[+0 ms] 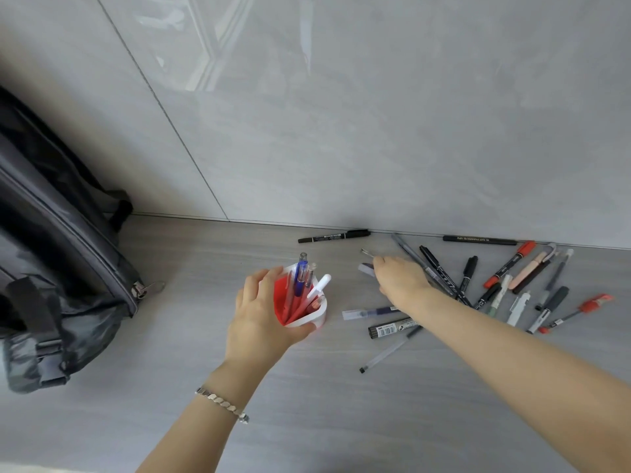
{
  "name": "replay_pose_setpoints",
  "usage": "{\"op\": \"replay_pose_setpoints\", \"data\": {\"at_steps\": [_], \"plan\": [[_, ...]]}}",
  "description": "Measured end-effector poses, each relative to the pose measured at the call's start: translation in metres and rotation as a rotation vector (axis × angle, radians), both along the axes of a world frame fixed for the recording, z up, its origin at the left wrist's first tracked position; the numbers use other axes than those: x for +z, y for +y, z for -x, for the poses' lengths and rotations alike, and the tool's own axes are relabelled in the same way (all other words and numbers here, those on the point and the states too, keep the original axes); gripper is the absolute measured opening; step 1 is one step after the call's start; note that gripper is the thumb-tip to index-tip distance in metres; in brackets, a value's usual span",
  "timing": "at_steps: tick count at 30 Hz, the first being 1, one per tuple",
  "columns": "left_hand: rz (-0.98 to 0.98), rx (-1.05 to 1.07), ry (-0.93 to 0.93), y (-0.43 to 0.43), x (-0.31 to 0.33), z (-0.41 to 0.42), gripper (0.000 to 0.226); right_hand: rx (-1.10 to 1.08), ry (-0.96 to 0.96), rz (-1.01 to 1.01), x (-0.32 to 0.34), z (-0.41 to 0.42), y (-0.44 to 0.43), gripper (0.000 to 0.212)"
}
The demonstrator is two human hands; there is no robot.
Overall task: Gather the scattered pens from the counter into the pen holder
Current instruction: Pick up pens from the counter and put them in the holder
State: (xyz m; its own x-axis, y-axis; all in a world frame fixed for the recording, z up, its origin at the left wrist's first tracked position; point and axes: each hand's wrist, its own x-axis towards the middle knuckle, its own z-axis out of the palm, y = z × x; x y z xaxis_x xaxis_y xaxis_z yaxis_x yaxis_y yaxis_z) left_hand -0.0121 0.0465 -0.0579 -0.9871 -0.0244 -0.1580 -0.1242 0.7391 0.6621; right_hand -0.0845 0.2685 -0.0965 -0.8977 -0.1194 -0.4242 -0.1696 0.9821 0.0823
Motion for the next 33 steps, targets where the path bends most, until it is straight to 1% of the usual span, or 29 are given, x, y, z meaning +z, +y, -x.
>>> {"op": "replay_pose_setpoints", "data": {"at_steps": [1,2,3,4,5,7,8,9,10,11,12,14,15,16,17,18,20,22,25,26,27,29,30,31,33], "plan": [[0.0,0.001,0.001,0.0,0.0,0.0,0.09,-0.003,0.036,0.033,0.008,0.0,-0.002,0.028],[0.001,0.003,0.001,-0.001,-0.001,0.0,0.09,-0.033,0.12,0.12,0.021,-0.001,-0.003,0.016],[0.0,0.004,0.003,-0.001,-0.001,0.0,0.09,-0.078,0.226,0.272,0.034,-0.001,-0.003,0.006],[-0.002,0.005,0.005,-0.001,-0.002,0.0,0.091,-0.138,0.331,0.453,0.049,-0.003,-0.004,0.014],[-0.004,0.005,0.008,-0.001,-0.003,0.0,0.091,-0.205,0.416,0.68,0.067,-0.008,-0.007,0.02],[-0.006,0.008,0.009,-0.001,-0.004,-0.001,0.091,-0.299,0.543,1.19,0.108,-0.024,-0.016,0.017],[-0.006,0.009,0.011,-0.001,-0.004,0.0,0.091,-0.317,0.539,1.394,0.124,-0.033,-0.021,0.016],[-0.009,0.008,0.015,-0.001,-0.004,0.0,0.091,-0.313,0.493,1.539,0.133,-0.041,-0.029,0.018],[-0.015,0.008,0.017,-0.001,-0.005,0.0,0.092,-0.301,0.425,1.616,0.137,-0.048,-0.038,0.019],[-0.02,0.009,0.018,-0.001,-0.005,0.0,0.092,-0.3,0.357,1.61,0.132,-0.053,-0.047,0.02],[-0.023,0.008,0.014,-0.001,-0.005,0.0,0.093,-0.323,0.292,1.555,0.124,-0.056,-0.056,0.023],[-0.018,0.006,0.006,-0.001,-0.005,0.001,0.094,-0.348,0.176,1.367,0.102,-0.058,-0.071,0.022],[-0.016,0.004,0.011,-0.001,-0.006,0.001,0.095,-0.33,0.142,1.278,0.091,-0.058,-0.077,0.019],[-0.013,0.002,0.019,-0.001,-0.006,0.001,0.095,-0.297,0.136,1.203,0.081,-0.059,-0.082,0.021],[-0.009,0.001,0.022,-0.001,-0.006,0.001,0.095,-0.264,0.173,1.139,0.074,-0.058,-0.086,0.028],[-0.003,0.001,0.021,-0.001,-0.006,0.001,0.094,-0.23,0.25,1.091,0.07,-0.057,-0.089,0.032],[0.005,-0.001,0.028,-0.001,-0.006,0.001,0.094,-0.099,0.483,0.985,0.064,-0.055,-0.092,0.028],[-0.003,-0.007,0.05,-0.001,-0.007,0.001,0.092,0.027,0.631,0.832,0.048,-0.058,-0.089,0.024],[0.008,-0.011,0.054,-0.001,-0.008,0.0,0.086,0.116,0.581,0.658,0.024,-0.071,-0.085,0.04],[0.016,-0.01,0.054,-0.001,-0.008,0.0,0.085,0.136,0.562,0.656,0.02,-0.076,-0.084,0.045],[0.016,-0.009,0.054,-0.001,-0.008,0.0,0.085,0.141,0.532,0.7,0.019,-0.079,-0.081,0.048],[0.002,-0.007,0.047,-0.001,-0.006,0.0,0.086,0.101,0.47,0.872,0.027,-0.082,-0.072,0.049],[-0.007,-0.006,0.038,0.0,-0.004,0.0,0.087,0.067,0.46,0.928,0.03,-0.081,-0.063,0.048],[-0.015,-0.004,0.025,0.0,-0.002,0.0,0.087,0.019,0.466,0.944,0.032,-0.08,-0.051,0.045],[-0.017,-0.003,0.005,0.001,0.001,0.0,0.087,-0.11,0.451,0.878,0.028,-0.077,-0.018,0.037]]}}
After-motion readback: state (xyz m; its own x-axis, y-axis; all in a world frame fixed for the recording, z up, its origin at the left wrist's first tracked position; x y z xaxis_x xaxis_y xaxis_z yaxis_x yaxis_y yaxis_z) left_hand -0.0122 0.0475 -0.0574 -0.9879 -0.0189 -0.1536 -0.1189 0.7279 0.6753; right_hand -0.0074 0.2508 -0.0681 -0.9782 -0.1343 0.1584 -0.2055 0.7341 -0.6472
